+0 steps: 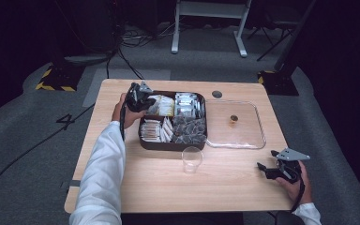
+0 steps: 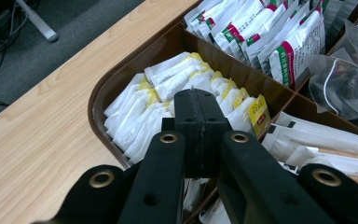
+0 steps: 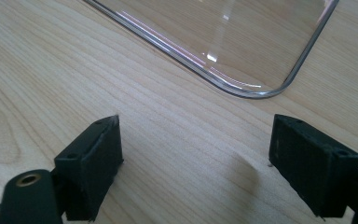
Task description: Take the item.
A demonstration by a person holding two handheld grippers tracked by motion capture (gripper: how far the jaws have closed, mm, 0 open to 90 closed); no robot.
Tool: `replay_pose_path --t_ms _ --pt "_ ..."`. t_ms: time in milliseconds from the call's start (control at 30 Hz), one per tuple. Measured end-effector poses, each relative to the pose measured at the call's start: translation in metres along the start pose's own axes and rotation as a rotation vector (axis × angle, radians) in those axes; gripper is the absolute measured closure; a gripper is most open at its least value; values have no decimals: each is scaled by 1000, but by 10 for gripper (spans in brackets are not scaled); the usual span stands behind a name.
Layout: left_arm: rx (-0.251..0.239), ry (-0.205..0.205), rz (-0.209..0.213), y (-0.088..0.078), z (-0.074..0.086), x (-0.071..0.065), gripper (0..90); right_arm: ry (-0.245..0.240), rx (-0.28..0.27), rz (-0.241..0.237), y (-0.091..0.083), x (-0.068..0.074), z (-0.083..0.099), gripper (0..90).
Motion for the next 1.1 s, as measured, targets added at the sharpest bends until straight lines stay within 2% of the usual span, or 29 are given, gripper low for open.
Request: replay_pose_path --t_ms 133,233,333,467,533,633,667,733,800,1100 --pt "3 4 9 5 -1 -3 891 0 0 0 0 0 0 175" --pt "21 22 15 8 -2 -5 869 0 0 -1 0 0 0 175" --pt "33 18 17 10 0 -4 837 0 -1 0 0 0 0 175" --pt "39 18 27 12 3 -4 838 -2 -2 1 0 0 0 175" --pt "53 18 14 13 5 -3 839 -2 -2 1 0 0 0 175" --pt "52 16 7 13 5 -2 748 -2 -2 0 0 0 0 175" --pt "33 11 25 12 4 -3 804 -2 -2 1 0 0 0 175" --pt "39 34 5 10 2 -4 852 -2 -2 1 0 0 0 175" --pt "38 49 8 8 1 -5 893 -2 -2 1 0 0 0 175" --pt "36 48 14 2 4 -5 900 -1 -2 0 0 0 0 175"
Point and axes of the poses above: each handheld gripper's, and its own axes: y roughly forward along the jaws, z roughly out of its underside, x roughly to its left, the point moved 1 cm from there along y, roughly forward along the jaws, and after that the axes turned 3 degrees about y, right-handed, at the moved point
